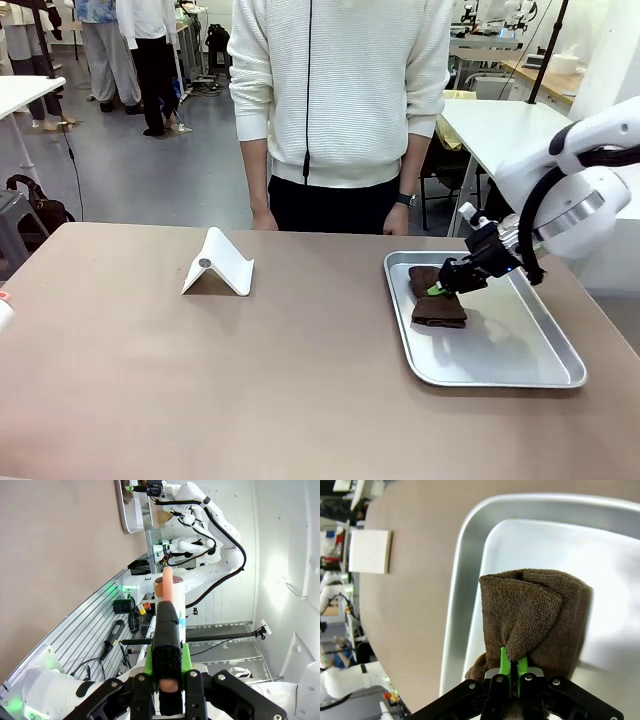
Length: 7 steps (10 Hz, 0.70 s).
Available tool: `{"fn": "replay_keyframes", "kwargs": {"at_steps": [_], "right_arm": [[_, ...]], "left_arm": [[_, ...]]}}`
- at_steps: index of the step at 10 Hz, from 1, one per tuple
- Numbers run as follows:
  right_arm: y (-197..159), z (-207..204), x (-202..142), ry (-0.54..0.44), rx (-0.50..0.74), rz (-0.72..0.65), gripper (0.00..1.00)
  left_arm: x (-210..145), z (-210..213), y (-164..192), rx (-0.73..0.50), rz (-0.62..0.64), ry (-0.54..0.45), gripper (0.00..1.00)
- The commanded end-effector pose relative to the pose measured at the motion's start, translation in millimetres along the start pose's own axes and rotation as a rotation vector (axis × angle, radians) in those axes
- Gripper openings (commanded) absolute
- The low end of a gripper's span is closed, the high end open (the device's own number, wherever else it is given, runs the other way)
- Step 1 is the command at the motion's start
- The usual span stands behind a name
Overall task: Clean the surface of the table.
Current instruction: Clean the area not pointed to by the person.
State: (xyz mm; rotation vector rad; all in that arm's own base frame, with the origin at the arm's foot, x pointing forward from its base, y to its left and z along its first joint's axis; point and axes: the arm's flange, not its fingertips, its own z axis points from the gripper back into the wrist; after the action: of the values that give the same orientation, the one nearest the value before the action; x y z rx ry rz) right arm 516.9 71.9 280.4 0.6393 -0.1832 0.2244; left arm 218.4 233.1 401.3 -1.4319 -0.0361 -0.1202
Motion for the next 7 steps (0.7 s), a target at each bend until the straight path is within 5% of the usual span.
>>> {"fn": "replay_keyframes", "kwargs": {"at_steps": [1,7], "right_arm": [[8.6,-49.1,-16.3,0.146,-0.038,0.043,0.00],[-10.6,-32.6,-21.8,0.146,-0.095,-0.008,0.00]], "left_arm": [[-1.4,-3.6,-4.0,-0.001,0.010,-0.009,0.22],[-1.4,-3.6,-4.0,-0.001,0.010,-0.009,0.22]]}}
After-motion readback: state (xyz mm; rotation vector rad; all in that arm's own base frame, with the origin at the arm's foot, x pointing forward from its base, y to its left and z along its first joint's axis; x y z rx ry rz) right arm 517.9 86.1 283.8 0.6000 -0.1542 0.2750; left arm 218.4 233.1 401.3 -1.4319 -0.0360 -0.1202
